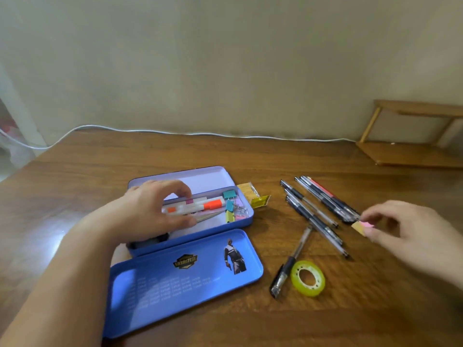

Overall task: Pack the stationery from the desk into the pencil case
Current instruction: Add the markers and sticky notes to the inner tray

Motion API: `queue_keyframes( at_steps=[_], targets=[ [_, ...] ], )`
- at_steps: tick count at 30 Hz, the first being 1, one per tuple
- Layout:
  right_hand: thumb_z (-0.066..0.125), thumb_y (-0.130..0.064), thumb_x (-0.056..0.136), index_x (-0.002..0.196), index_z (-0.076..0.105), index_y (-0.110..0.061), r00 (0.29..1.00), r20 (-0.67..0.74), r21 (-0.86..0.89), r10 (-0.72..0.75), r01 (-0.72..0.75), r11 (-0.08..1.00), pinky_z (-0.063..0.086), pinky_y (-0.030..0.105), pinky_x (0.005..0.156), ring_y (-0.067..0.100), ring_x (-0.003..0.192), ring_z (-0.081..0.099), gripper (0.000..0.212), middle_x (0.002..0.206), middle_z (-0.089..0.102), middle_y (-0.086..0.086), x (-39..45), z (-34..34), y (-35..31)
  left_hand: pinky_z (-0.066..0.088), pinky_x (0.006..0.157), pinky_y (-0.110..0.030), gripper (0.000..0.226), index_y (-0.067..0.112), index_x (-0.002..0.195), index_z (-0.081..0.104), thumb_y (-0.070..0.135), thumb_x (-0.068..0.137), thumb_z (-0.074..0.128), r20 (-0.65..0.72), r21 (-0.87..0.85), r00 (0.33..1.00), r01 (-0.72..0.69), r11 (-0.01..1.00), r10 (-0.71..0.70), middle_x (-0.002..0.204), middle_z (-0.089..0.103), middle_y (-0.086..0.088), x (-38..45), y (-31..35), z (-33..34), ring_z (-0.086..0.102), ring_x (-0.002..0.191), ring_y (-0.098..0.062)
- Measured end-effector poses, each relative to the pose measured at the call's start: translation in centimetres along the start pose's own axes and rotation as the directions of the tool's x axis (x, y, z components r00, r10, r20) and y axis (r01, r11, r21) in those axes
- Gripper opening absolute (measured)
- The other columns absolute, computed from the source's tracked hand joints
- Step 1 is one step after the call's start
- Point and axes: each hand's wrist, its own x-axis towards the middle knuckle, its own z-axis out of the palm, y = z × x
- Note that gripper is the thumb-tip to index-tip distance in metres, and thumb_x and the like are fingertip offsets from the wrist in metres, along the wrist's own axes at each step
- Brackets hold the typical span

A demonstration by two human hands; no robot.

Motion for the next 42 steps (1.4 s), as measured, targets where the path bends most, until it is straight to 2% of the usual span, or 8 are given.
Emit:
queue_keyframes(
  at_steps=[6, 17, 23, 28, 32, 34, 39, 42],
  targets=[
    [0.067, -0.046, 0.078, 0.116, 0.058, -0.040, 0.976, -0.059, 0.065, -0.212, 0.215, 0.974, 0.043, 0.026, 0.092, 0.003, 0.107, 0.051, 0.040, 0.112, 0.057, -0.021, 2.9, 3.9, -6.2, 0.045, 0.097, -0.036, 0.036, 0.043, 0.107, 0.057, 0.059, 0.077, 0.068, 0.046, 0.029, 0.999, 0.019, 0.999, -0.020, 0.115, 0.058, 0.020, -0.1, 0.9, 0.0, 0.054, 0.110, -0.011],
    [0.066, -0.041, 0.084, 0.112, 0.065, -0.032, 0.968, 0.065, -0.069, -0.241, 0.245, 0.967, 0.046, 0.041, 0.094, 0.014, 0.107, 0.055, 0.029, 0.114, 0.063, -0.011, 11.1, 7.9, -11.1, 0.046, 0.094, -0.037, 0.025, 0.041, 0.105, 0.060, 0.054, 0.084, 0.062, 0.022, 0.003, 1.000, -0.006, 1.000, 0.006, 0.113, 0.058, 0.018, -0.3, 0.7, -0.1, 0.057, 0.106, -0.012],
    [0.060, -0.039, 0.089, 0.104, 0.065, -0.026, 0.899, 0.134, -0.127, -0.416, 0.432, 0.893, 0.051, 0.033, 0.076, 0.017, 0.092, 0.059, 0.021, 0.101, 0.062, -0.004, 12.8, 7.9, -10.0, 0.048, 0.091, -0.032, 0.013, 0.042, 0.104, 0.060, 0.039, 0.092, 0.057, -0.010, -0.028, 0.999, 0.034, 0.999, -0.034, 0.113, 0.060, 0.018, -0.1, -0.1, -0.3, 0.056, 0.107, -0.009],
    [0.067, -0.019, 0.081, 0.066, 0.065, -0.012, 0.658, -0.043, -0.500, -0.752, 0.637, 0.587, 0.047, 0.028, 0.039, 0.023, 0.048, 0.059, 0.017, 0.059, 0.061, 0.005, 13.1, 8.7, -9.5, 0.051, 0.088, -0.032, 0.013, 0.042, 0.104, 0.060, 0.037, 0.093, 0.056, 0.000, -0.062, 0.999, 0.032, 0.998, -0.032, 0.111, 0.062, 0.018, -0.2, 0.0, -0.3, 0.059, 0.102, -0.009],
    [0.055, -0.019, 0.086, 0.067, 0.065, -0.014, 0.869, -0.469, -0.021, -0.155, 0.164, 0.986, 0.041, 0.031, 0.049, 0.031, 0.055, 0.057, 0.022, 0.059, 0.061, 0.004, 13.8, 7.1, -9.9, 0.050, 0.088, -0.031, 0.013, 0.039, 0.106, 0.059, 0.034, 0.094, 0.055, -0.026, -0.083, 0.999, 0.029, 0.996, -0.032, 0.112, 0.060, 0.019, -0.1, -0.3, -0.4, 0.060, 0.100, -0.008],
    [0.053, -0.022, 0.088, 0.065, 0.066, -0.015, 0.896, -0.428, 0.379, 0.122, 0.055, 0.924, 0.039, 0.027, 0.048, 0.018, 0.053, 0.057, 0.027, 0.051, 0.059, -0.007, 13.6, 6.4, -10.4, 0.050, 0.082, -0.027, 0.012, 0.039, 0.101, 0.057, 0.029, 0.095, 0.055, -0.033, -0.098, 0.999, 0.033, 0.995, -0.036, 0.105, 0.061, 0.019, -0.1, -0.6, -0.4, 0.061, 0.093, -0.006],
    [0.056, -0.021, 0.091, 0.086, 0.074, -0.022, 0.975, -0.220, 0.561, -0.014, 0.138, 0.816, 0.037, 0.012, 0.039, -0.001, 0.042, 0.051, 0.019, 0.050, 0.062, -0.016, 10.4, 7.5, -15.9, 0.043, 0.072, -0.020, 0.015, 0.041, 0.095, 0.055, 0.026, 0.094, 0.057, -0.038, -0.090, 0.999, 0.029, 0.996, -0.033, 0.092, 0.058, 0.023, 0.1, -0.9, -0.2, 0.059, 0.087, -0.005],
    [0.052, -0.027, 0.094, 0.125, 0.058, -0.028, 0.982, -0.153, 0.474, -0.114, 0.174, 0.863, 0.047, 0.031, 0.045, 0.007, 0.046, 0.053, 0.032, 0.057, 0.064, -0.003, 9.1, 9.1, -18.2, 0.044, 0.074, -0.021, 0.014, 0.039, 0.098, 0.057, 0.025, 0.096, 0.055, -0.035, -0.090, 0.999, 0.027, 0.996, -0.030, 0.090, 0.058, 0.024, 0.1, -0.9, -0.2, 0.059, 0.087, -0.006]
  ],
)
